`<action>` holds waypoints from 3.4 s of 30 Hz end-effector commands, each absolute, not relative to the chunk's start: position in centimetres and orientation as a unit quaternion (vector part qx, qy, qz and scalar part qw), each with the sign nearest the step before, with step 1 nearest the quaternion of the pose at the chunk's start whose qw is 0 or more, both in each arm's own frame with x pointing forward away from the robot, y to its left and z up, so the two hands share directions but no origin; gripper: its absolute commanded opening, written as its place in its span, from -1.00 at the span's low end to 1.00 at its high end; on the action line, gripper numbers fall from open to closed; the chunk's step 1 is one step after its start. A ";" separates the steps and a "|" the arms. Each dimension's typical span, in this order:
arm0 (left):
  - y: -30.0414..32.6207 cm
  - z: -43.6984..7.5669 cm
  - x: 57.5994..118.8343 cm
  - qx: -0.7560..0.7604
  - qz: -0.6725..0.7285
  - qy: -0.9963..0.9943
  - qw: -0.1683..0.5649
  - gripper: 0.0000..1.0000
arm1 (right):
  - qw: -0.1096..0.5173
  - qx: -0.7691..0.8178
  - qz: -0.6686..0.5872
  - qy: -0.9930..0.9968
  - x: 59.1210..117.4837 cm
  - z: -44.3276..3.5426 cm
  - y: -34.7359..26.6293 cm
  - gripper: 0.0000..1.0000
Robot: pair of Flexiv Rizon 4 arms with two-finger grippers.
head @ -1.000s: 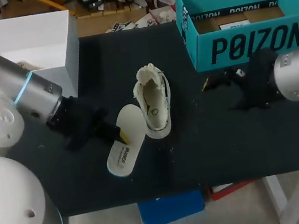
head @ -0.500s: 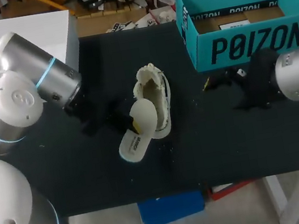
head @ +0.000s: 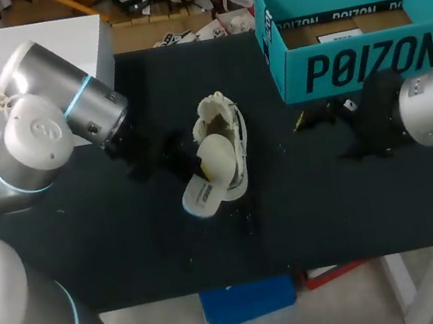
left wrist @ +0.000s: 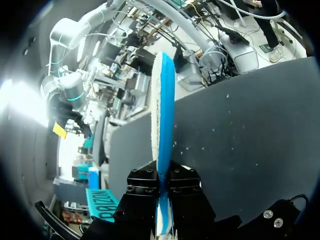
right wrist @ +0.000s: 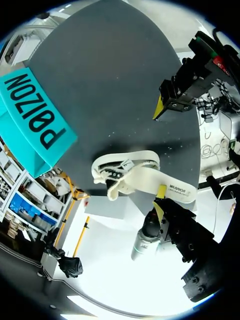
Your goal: Take the shoe out of the shoebox, open the shoe tongue, remove and reinsert the insole, then place the shoe into the shoebox
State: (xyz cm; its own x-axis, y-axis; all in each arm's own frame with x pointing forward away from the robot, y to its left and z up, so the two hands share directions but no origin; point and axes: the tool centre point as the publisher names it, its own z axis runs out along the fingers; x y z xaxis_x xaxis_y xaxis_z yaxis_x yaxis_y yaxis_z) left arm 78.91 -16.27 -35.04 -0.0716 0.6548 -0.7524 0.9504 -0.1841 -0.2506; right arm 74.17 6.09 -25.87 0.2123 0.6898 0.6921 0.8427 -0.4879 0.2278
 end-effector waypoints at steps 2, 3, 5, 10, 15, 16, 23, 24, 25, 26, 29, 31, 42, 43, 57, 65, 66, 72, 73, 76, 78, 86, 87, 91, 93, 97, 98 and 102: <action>-17.1 -35.7 79.8 0.653 -0.404 0.612 0.190 -1.00 | 0.101 -0.772 -0.384 -0.497 74.2 -25.8 6.0 1.00; -17.2 -35.7 79.9 0.652 -0.404 0.613 0.190 -1.00 | 0.101 -0.772 -0.384 -0.497 74.2 -25.8 6.0 1.00; -17.6 -35.8 80.3 0.652 -0.403 0.613 0.191 -1.00 | 0.101 -0.772 -0.384 -0.497 74.2 -25.8 6.0 1.00; -18.3 -36.4 81.6 0.644 -0.401 0.622 0.196 -1.00 | 0.101 -0.772 -0.384 -0.497 74.2 -25.8 6.0 1.00; -18.9 -36.9 83.0 0.635 -0.400 0.629 0.201 -1.00 | 0.101 -0.772 -0.384 -0.497 74.2 -25.8 6.0 1.00; -19.0 -37.0 83.2 0.634 -0.399 0.631 0.202 -1.00 | 0.101 -0.772 -0.384 -0.497 74.2 -25.8 6.0 1.00; -19.8 -37.6 85.5 0.623 -0.391 0.644 0.212 -1.00 | 0.101 -0.772 -0.384 -0.497 74.2 -25.8 6.0 1.00; -19.8 -37.6 85.7 0.621 -0.391 0.645 0.213 -1.00 | 0.101 -0.772 -0.384 -0.497 74.2 -25.8 6.0 1.00; -19.9 -37.7 86.1 0.619 -0.392 0.646 0.215 -1.00 | 0.101 -0.772 -0.384 -0.497 74.2 -25.8 6.0 1.00; -19.9 -37.8 86.4 0.618 -0.386 0.649 0.220 -1.00 | 0.101 -0.772 -0.384 -0.497 74.2 -25.8 6.0 1.00; -20.0 -38.0 87.1 0.614 -0.377 0.656 0.225 -1.00 | 0.101 -0.772 -0.384 -0.497 74.2 -25.8 6.0 1.00; -19.9 -38.1 87.3 0.613 -0.366 0.662 0.228 -0.85 | 0.101 -0.772 -0.384 -0.497 74.2 -25.8 6.0 1.00; -18.1 -36.2 83.3 0.640 -0.351 0.645 0.226 1.00 | 0.101 -0.772 -0.384 -0.497 74.2 -25.8 6.0 1.00; -17.9 -36.0 82.8 0.643 -0.351 0.642 0.225 1.00 | 0.101 -0.772 -0.384 -0.497 74.2 -25.8 6.0 1.00; -17.0 -36.0 79.8 0.654 -0.357 0.632 0.215 -0.15 | 0.101 -0.772 -0.384 -0.497 74.2 -25.8 6.0 1.00; -17.2 -36.4 79.7 0.652 -0.365 0.628 0.217 -1.00 | 0.101 -0.772 -0.384 -0.497 74.2 -25.8 6.0 1.00; -17.2 -36.3 79.8 0.646 -0.368 0.630 0.223 -1.00 | 0.101 -0.772 -0.384 -0.497 74.2 -25.8 6.0 1.00; -17.1 -36.1 80.8 0.617 -0.381 0.643 0.247 -1.00 | 0.101 -0.772 -0.384 -0.497 74.2 -25.8 6.0 1.00; -17.2 -36.1 80.9 0.612 -0.384 0.645 0.250 -1.00 | 0.101 -0.772 -0.384 -0.497 74.2 -25.8 6.0 1.00; -17.4 -36.2 81.5 0.603 -0.383 0.651 0.256 -1.00 | 0.101 -0.772 -0.384 -0.497 74.2 -25.8 6.0 1.00; -17.5 -36.4 82.0 0.598 -0.383 0.655 0.258 -1.00 | 0.101 -0.772 -0.384 -0.497 74.2 -25.8 6.0 1.00; -18.2 -36.9 83.7 0.579 -0.367 0.678 0.266 -1.00 | 0.101 -0.772 -0.384 -0.497 74.2 -25.8 6.0 1.00; -18.3 -36.9 83.9 0.577 -0.363 0.682 0.266 -1.00 | 0.101 -0.772 -0.384 -0.497 74.2 -25.8 6.0 1.00; -18.6 -37.0 84.9 0.574 -0.346 0.694 0.262 -1.00 | 0.101 -0.772 -0.384 -0.497 74.2 -25.8 6.0 1.00; -18.6 -37.1 85.4 0.572 -0.335 0.702 0.261 -1.00 | 0.101 -0.772 -0.384 -0.497 74.2 -25.8 6.0 1.00; -18.8 -37.3 86.3 0.564 -0.319 0.716 0.258 -1.00 | 0.101 -0.772 -0.384 -0.497 74.2 -25.8 6.0 1.00; -18.9 -37.3 86.3 0.564 -0.319 0.716 0.258 -1.00 | 0.101 -0.772 -0.384 -0.497 74.2 -25.8 6.0 1.00; -18.9 -36.9 85.6 0.567 -0.320 0.714 0.257 1.00 | 0.101 -0.772 -0.384 -0.497 74.2 -25.8 6.0 1.00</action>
